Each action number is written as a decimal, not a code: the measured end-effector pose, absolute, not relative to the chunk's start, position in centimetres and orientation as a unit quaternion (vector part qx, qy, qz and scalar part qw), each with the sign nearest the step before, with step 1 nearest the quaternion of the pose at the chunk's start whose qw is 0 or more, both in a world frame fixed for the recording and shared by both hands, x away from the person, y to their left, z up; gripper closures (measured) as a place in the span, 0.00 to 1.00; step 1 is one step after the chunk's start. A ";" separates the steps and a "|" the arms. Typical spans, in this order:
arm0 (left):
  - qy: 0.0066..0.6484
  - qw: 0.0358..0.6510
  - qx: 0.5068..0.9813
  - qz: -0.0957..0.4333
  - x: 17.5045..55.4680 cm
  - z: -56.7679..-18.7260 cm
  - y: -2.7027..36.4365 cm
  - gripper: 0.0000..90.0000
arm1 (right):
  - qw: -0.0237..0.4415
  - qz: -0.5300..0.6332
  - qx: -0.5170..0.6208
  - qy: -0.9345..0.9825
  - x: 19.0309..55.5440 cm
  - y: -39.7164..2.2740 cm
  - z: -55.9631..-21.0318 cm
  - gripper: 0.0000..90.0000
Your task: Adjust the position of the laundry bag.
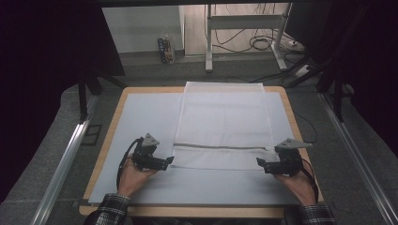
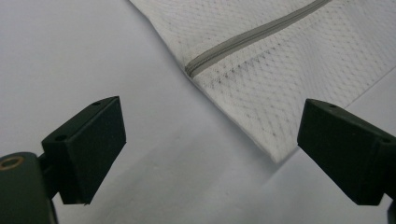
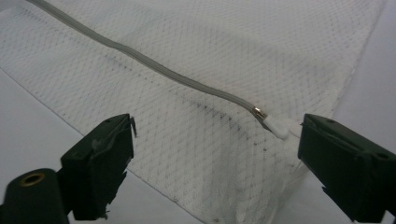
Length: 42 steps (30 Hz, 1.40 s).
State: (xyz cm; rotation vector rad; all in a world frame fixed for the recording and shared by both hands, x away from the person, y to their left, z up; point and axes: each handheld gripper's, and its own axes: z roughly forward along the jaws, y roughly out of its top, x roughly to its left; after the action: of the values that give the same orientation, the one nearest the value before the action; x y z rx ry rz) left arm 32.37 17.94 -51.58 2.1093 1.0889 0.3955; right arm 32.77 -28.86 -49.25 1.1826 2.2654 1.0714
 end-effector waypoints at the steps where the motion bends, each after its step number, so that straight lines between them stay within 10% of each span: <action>1: 0.422 0.359 0.818 0.153 32.4 -51.6 17.9 0.09 | 0.184 0.380 0.419 0.804 32.8 -28.9 -49.3 0.12; 15: 0.391 0.349 0.838 0.152 34.9 -51.3 16.0 0.08 | 0.182 0.370 0.437 0.799 34.7 -30.0 -49.0 0.19; 42: 0.453 0.382 0.794 0.135 40.9 -53.2 15.8 0.67 | 0.217 0.312 0.447 0.810 39.5 -31.4 -49.7 0.67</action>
State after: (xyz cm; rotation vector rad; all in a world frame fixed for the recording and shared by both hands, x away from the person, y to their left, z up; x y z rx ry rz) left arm 40.86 15.80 -53.18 2.0257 1.1562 0.3432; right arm 39.49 -31.38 -49.71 1.2370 2.2432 0.8637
